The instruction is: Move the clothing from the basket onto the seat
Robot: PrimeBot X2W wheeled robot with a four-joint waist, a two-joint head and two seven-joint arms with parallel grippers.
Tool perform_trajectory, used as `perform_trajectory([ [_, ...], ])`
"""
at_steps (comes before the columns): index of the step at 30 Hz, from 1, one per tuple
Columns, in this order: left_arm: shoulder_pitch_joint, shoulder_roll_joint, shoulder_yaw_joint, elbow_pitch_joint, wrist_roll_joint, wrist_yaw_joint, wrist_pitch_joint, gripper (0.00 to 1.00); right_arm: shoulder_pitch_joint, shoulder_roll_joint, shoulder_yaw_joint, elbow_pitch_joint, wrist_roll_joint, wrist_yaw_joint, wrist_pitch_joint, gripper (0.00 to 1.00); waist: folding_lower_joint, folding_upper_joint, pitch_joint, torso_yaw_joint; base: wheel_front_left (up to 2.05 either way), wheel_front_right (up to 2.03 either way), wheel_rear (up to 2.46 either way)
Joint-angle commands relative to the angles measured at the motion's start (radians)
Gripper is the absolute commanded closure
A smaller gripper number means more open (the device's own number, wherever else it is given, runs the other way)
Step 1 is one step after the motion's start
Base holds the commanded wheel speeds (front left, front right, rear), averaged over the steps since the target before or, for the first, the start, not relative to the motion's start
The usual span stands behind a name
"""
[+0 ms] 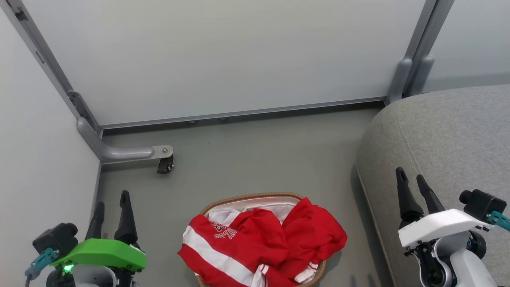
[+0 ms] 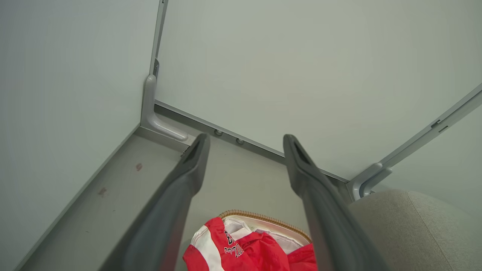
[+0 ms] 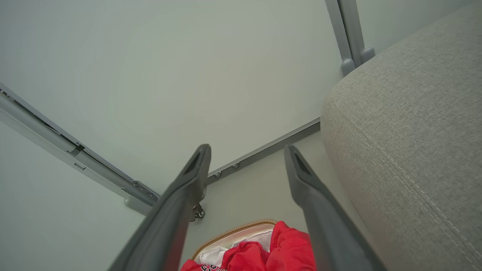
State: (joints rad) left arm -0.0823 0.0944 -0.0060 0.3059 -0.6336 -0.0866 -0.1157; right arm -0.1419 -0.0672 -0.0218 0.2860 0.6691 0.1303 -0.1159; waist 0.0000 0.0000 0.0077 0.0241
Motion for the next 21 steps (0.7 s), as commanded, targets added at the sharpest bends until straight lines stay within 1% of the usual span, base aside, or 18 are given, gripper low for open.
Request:
perform_trajectory([
  [1, -0.010, 0.013, -0.005, -0.011, 0.034, 0.003, -0.011, 0.00, -0.026, -0.008, 0.006, -0.012, -0.038, 0.000, -0.010, 0.00, 0.0000, 0.0000, 0.000, 0.001, 0.00, 0.00, 0.00],
  [12, -0.015, 0.016, -0.017, -0.018, 0.158, 0.005, -0.040, 0.00, -0.040, -0.004, 0.020, -0.022, -0.161, 0.001, -0.040, 0.00, 0.0000, 0.0000, 0.004, 0.006, 0.00, 0.00, 0.00],
  [14, -0.021, 0.017, -0.020, -0.021, 0.199, 0.001, -0.050, 0.00, -0.043, -0.007, 0.027, -0.018, -0.203, 0.000, -0.049, 0.00, 0.0000, 0.0000, 0.005, 0.009, 0.00, 0.00, 0.00],
  [21, -0.021, 0.017, -0.023, -0.018, 0.269, 0.000, -0.067, 0.00, -0.055, -0.006, 0.029, -0.021, -0.273, 0.000, -0.067, 0.00, 0.0000, 0.0000, 0.005, 0.009, 0.00, 0.00, 0.00],
])
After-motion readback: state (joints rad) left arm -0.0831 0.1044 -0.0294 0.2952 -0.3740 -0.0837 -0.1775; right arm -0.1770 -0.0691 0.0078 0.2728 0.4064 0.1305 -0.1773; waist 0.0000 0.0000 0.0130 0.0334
